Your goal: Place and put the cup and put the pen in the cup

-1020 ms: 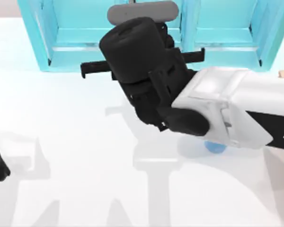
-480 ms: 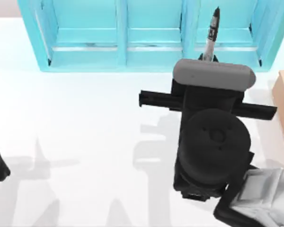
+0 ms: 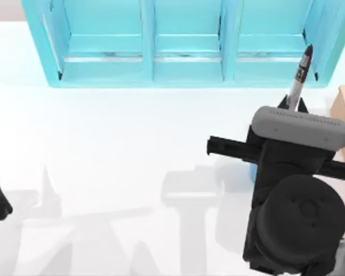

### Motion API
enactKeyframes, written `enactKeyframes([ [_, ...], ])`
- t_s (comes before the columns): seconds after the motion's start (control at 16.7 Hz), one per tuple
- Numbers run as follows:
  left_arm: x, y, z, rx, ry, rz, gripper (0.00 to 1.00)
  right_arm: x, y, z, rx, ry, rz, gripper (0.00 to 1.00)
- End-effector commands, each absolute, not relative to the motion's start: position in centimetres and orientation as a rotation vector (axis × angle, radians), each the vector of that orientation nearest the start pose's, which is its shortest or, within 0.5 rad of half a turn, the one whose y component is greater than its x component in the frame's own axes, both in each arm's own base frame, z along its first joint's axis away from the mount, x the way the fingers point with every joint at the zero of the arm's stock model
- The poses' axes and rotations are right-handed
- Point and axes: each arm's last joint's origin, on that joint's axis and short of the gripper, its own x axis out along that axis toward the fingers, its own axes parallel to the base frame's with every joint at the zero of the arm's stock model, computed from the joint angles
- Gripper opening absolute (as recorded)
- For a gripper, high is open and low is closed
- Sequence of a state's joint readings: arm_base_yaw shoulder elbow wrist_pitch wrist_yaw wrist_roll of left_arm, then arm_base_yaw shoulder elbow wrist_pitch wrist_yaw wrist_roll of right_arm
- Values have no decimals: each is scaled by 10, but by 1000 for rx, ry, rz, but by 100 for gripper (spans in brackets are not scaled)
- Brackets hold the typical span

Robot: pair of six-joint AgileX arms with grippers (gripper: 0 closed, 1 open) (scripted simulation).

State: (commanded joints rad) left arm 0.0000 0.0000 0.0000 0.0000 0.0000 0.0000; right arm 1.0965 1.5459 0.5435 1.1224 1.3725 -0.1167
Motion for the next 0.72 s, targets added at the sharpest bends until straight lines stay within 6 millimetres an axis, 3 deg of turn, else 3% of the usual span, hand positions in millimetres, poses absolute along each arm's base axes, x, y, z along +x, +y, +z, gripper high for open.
enactKeyframes([
  [0.3, 106, -1, 160, 0, 0, 0, 100, 157, 231, 196, -9, -41, -264, 0],
  [0.72, 106, -1, 160, 0, 0, 0, 100, 192, 221, 182, -8, -40, -262, 0],
])
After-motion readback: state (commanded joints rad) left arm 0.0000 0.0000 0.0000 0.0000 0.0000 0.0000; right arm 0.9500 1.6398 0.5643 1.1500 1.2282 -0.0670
